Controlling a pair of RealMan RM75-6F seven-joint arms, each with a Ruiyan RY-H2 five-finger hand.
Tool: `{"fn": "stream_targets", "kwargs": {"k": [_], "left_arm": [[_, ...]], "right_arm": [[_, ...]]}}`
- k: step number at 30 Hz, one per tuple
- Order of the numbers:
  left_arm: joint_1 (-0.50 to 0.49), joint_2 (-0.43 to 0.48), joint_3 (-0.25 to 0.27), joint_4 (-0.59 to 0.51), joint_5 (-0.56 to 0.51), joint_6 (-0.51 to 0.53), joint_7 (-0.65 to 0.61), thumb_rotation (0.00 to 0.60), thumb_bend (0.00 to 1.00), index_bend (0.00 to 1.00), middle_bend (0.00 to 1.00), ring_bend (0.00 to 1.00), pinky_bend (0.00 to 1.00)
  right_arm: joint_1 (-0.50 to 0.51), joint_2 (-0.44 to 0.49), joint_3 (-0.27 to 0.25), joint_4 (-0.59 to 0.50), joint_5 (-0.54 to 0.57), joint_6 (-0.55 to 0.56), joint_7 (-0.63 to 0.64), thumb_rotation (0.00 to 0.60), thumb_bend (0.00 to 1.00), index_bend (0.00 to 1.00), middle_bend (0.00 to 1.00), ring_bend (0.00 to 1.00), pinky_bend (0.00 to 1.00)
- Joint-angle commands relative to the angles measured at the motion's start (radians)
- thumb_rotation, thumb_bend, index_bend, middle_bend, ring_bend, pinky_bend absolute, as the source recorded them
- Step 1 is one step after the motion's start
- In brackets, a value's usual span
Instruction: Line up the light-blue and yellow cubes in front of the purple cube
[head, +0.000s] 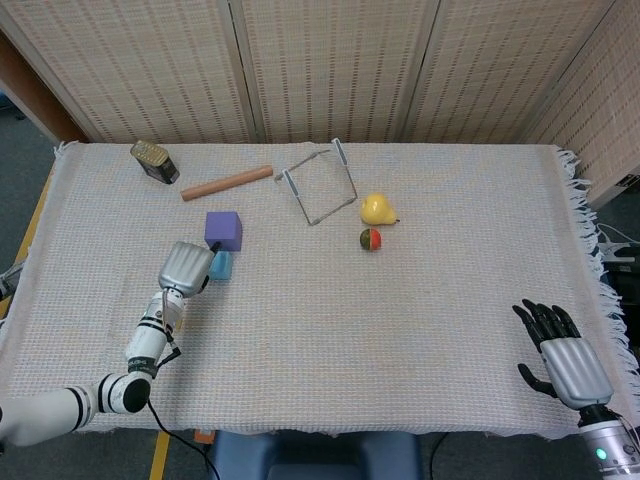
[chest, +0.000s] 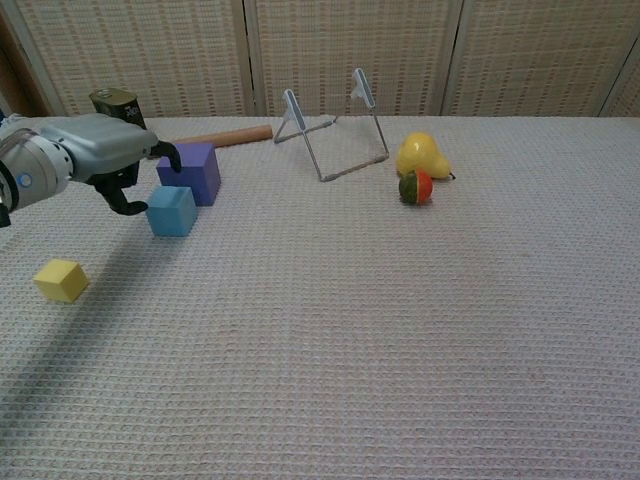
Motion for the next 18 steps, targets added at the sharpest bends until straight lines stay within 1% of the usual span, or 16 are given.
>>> {"fn": "stream_targets", "kwargs": {"k": [1,3,5,7,10,13,18], "left_arm": [[0.051,0.048,0.041,-0.090,0.089,0.071,-0.030,0.600,0.38,0.23,1.00,1.00,1.00],[0.076,0.065,0.073,-0.129,0.141,0.086,-0.053,0.600,0.38,0.23,1.00,1.00,1.00],[0.089,0.072,0.100,-0.144,0.164,0.077,-0.059,0.600,0.44,0.23,1.00,1.00,1.00],[0.093,0.068,0.110,-0.143,0.165,0.062,-0.059,0.600,0.57,0.22,1.00,1.00,1.00],[0.095,0.059,0.111,-0.132,0.146,0.033,-0.061,0.600,0.73,0.21,1.00,1.00,1.00],[0.094,0.053,0.115,-0.124,0.134,0.015,-0.047,0.600,0.78,0.20,1.00,1.00,1.00],[0.092,0.045,0.111,-0.113,0.108,-0.008,-0.035,0.600,0.82,0.13,1.00,1.00,1.00]], "right_arm": [[-0.002,0.001,-0.003,-0.003,-0.008,0.005,-0.001,0.600,0.10,0.00,0.00,0.00,0.00],[-0.005,0.001,-0.004,-0.005,-0.012,0.011,0.000,0.600,0.10,0.00,0.00,0.00,0.00],[-0.006,0.001,-0.006,-0.007,-0.018,0.016,-0.002,0.600,0.10,0.00,0.00,0.00,0.00],[-0.006,0.000,-0.007,-0.007,-0.023,0.017,-0.002,0.600,0.10,0.00,0.00,0.00,0.00],[-0.006,0.001,-0.008,-0.007,-0.026,0.017,0.001,0.600,0.10,0.00,0.00,0.00,0.00],[-0.006,0.003,-0.008,-0.005,-0.027,0.018,0.005,0.600,0.10,0.00,0.00,0.00,0.00],[-0.009,0.006,-0.008,-0.005,-0.027,0.022,0.011,0.600,0.10,0.00,0.00,0.00,0.00]]}}
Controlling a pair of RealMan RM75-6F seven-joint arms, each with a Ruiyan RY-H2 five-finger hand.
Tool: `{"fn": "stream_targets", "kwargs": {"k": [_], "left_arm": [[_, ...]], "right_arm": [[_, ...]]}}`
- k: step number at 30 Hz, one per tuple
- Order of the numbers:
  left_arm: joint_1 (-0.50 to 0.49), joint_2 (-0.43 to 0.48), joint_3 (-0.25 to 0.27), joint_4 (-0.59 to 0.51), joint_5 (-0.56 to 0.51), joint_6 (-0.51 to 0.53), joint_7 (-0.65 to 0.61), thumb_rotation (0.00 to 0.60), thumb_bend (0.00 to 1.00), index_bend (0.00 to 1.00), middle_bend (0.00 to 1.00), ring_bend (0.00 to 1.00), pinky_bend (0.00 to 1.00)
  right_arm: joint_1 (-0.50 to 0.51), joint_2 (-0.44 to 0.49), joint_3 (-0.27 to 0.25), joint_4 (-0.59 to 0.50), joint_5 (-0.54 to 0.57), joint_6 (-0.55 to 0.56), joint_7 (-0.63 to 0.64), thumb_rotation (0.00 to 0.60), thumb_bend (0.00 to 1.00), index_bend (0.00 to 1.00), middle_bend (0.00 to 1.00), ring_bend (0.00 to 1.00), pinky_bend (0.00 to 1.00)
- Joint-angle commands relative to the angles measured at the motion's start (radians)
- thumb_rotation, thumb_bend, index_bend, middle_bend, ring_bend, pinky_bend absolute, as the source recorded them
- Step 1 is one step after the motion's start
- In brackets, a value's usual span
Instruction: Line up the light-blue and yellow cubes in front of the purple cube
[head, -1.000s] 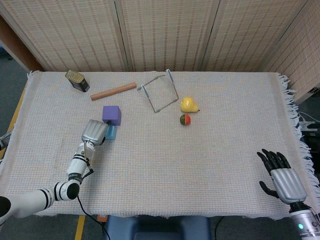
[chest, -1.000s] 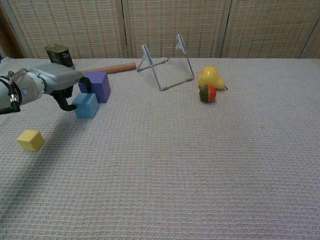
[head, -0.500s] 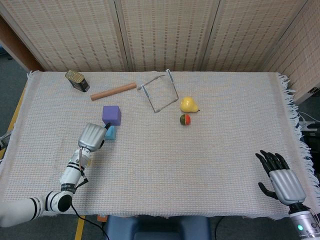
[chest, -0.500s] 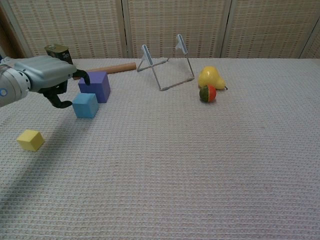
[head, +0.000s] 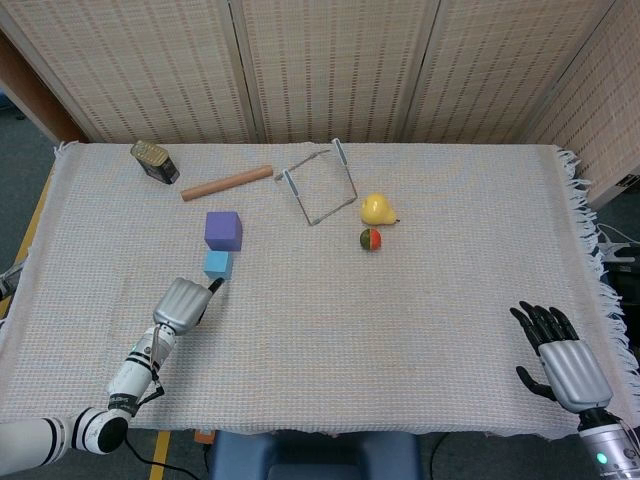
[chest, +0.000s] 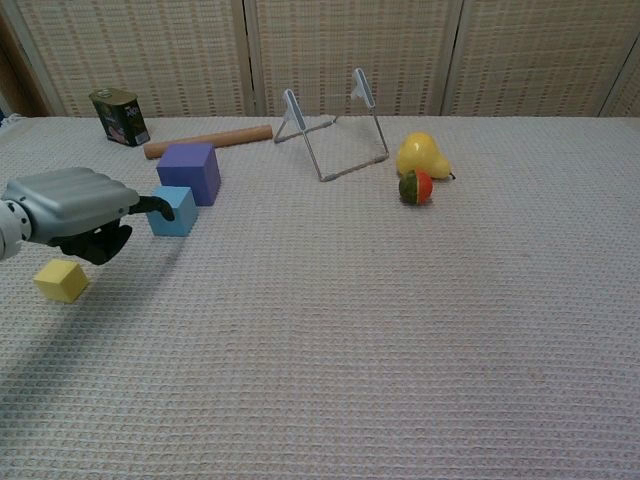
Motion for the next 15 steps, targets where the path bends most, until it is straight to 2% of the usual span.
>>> {"fn": "stream_targets", "kwargs": {"k": [1,15], "left_arm": [[-0.003,-0.005,0.000,0.010,-0.022,-0.019,0.013,0.600,0.83,0.13,1.00,1.00,1.00],[-0.016,-0.042,-0.012,0.078,-0.094,-0.058,0.049,0.600,0.82,0.10,1.00,1.00,1.00]], "right_arm": [[-0.003,0.002,0.001,0.000,-0.001,0.007,0.004,0.600,0.10,0.00,0.00,0.00,0.00],[-0.004,0.002,0.002,0.001,0.001,0.008,0.005,0.600,0.10,0.00,0.00,0.00,0.00]]}}
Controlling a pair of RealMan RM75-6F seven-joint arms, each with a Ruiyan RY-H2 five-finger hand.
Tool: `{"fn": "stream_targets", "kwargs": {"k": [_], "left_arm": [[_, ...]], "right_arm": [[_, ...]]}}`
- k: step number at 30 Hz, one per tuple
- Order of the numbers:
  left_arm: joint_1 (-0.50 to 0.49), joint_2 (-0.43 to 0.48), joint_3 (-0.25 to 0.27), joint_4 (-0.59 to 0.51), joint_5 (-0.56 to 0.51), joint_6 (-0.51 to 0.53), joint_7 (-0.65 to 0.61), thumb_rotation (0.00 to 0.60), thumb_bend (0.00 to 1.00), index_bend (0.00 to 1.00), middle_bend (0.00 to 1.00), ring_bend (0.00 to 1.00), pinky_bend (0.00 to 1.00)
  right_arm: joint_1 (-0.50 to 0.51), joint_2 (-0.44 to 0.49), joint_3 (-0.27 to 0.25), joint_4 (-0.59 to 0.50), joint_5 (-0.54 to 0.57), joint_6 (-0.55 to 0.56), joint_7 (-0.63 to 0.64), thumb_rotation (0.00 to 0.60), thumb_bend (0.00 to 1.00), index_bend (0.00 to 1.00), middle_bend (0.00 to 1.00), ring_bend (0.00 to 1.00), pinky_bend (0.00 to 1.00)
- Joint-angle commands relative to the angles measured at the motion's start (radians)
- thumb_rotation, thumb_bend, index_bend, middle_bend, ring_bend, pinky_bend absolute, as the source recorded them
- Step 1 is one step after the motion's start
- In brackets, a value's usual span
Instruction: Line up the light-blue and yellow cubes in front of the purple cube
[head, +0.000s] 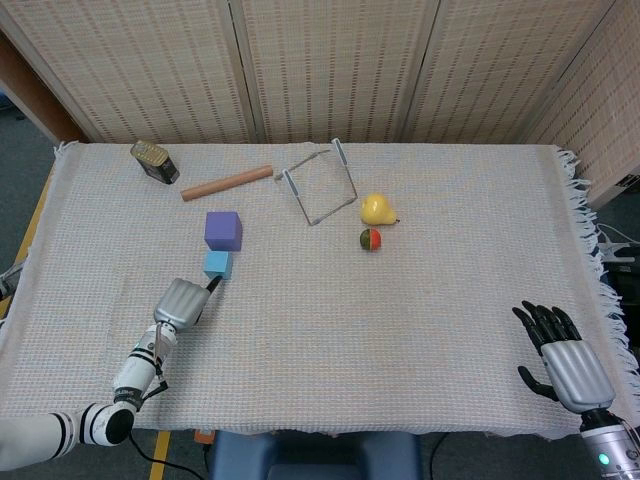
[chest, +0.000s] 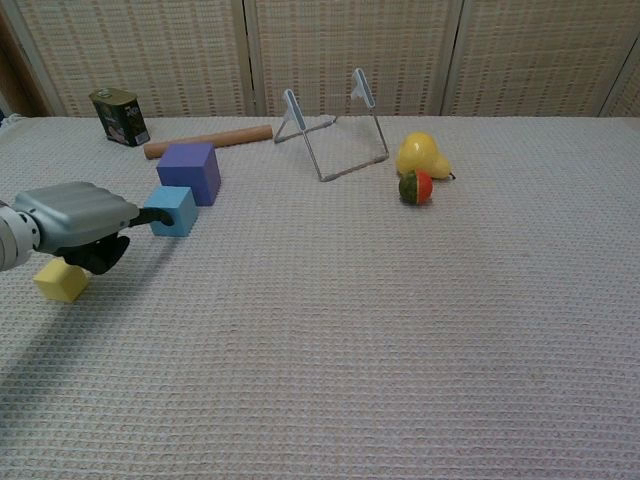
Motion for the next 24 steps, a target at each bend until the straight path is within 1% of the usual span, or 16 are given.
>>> {"fn": "stream_targets", "kwargs": {"k": [1,13,20,24], "left_arm": [[-0.005,-0.006,-0.005,0.017,-0.023,-0.009,0.011,0.600,0.82,0.10,1.00,1.00,1.00],[-0.029,-0.032,-0.024,0.064,-0.059,-0.032,0.028,0.600,0.82,0.09,1.00,1.00,1.00],[-0.035,-0.038,-0.026,0.074,-0.070,-0.038,0.030,0.600,0.81,0.09,1.00,1.00,1.00],[-0.037,-0.043,-0.025,0.076,-0.074,-0.033,0.038,0.600,0.79,0.09,1.00,1.00,1.00]], "right_arm": [[0.000,0.000,0.001,0.000,0.002,-0.001,-0.001,0.600,0.10,0.00,0.00,0.00,0.00],[0.001,-0.002,0.005,0.000,0.009,-0.003,-0.003,0.600,0.10,0.00,0.00,0.00,0.00],[0.002,-0.002,0.007,0.000,0.014,-0.006,-0.004,0.600,0.10,0.00,0.00,0.00,0.00],[0.001,-0.001,0.006,-0.001,0.013,-0.005,-0.004,0.600,0.10,0.00,0.00,0.00,0.00]]}}
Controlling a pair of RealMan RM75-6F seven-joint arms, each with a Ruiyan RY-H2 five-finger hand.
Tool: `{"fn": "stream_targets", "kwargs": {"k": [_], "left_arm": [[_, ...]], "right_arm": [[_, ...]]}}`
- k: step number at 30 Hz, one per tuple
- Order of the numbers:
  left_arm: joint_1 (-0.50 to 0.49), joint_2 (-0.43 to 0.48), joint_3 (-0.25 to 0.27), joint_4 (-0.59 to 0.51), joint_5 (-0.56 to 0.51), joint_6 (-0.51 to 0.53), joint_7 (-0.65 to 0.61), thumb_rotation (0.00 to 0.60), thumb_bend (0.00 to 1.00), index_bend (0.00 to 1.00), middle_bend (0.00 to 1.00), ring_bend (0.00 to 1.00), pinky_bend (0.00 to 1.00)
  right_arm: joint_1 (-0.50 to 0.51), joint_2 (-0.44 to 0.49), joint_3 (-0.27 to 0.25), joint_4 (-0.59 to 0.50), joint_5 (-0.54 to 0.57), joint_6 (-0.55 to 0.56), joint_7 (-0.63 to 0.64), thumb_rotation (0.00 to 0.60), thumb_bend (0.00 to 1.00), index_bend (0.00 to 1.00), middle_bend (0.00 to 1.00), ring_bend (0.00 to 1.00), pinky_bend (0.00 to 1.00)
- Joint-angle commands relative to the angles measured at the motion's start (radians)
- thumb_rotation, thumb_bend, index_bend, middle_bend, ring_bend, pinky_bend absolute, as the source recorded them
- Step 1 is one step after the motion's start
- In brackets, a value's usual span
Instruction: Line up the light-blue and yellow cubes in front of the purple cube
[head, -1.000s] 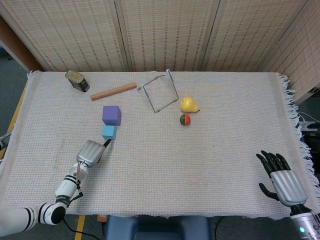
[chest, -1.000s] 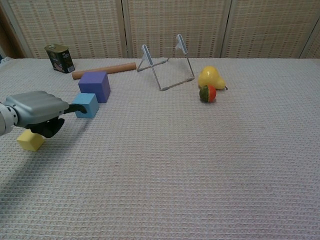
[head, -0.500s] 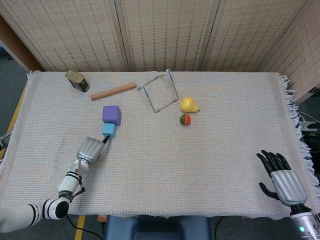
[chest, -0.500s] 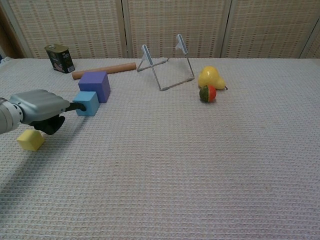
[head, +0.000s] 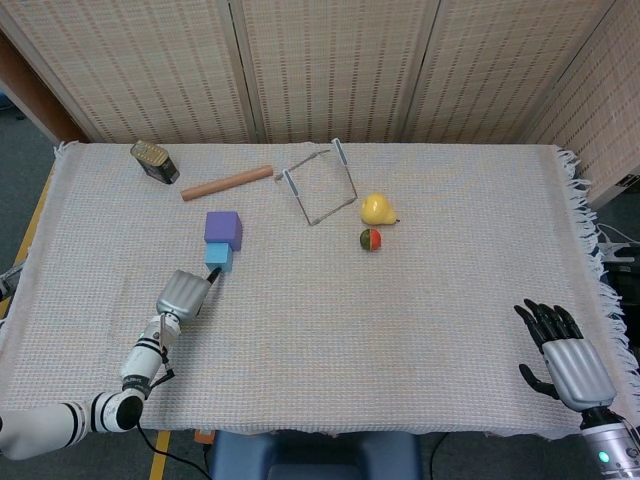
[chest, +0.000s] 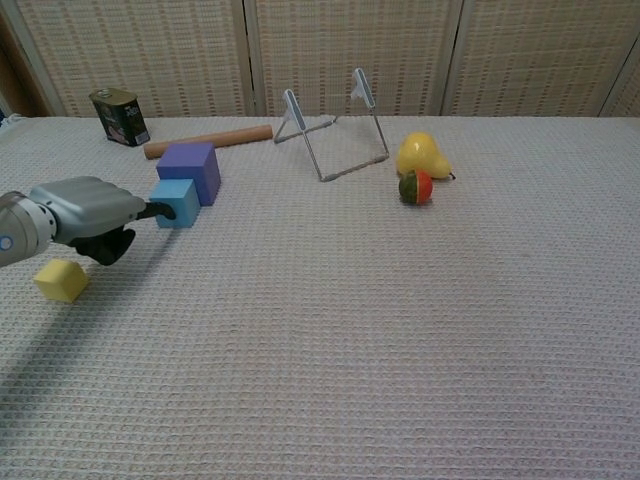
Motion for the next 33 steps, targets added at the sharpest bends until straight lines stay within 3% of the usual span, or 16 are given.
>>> {"fn": "stream_targets", "kwargs": {"k": [1,17,26,33], "left_arm": [[-0.002,-0.003,0.001,0.000,-0.002,0.004,0.006,0.600,0.78,0.09,1.00,1.00,1.00],[-0.010,-0.008,0.007,0.001,-0.020,0.007,0.029,0.600,0.78,0.08,1.00,1.00,1.00],[0.005,0.016,0.019,-0.067,0.024,0.062,0.035,0.600,0.56,0.09,1.00,1.00,1.00],[0.054,0.131,0.046,-0.254,0.109,0.126,-0.018,0.600,0.44,0.10,1.00,1.00,1.00]], "right_arm": [[0.000,0.000,-0.001,-0.001,-0.001,0.000,0.000,0.600,0.10,0.00,0.00,0.00,0.00],[-0.004,0.002,-0.001,-0.002,-0.006,0.009,0.002,0.600,0.10,0.00,0.00,0.00,0.00],[-0.006,0.002,-0.005,0.000,-0.015,0.012,0.004,0.600,0.10,0.00,0.00,0.00,0.00],[-0.006,0.003,-0.009,-0.001,-0.022,0.011,0.005,0.600,0.10,0.00,0.00,0.00,0.00]]}}
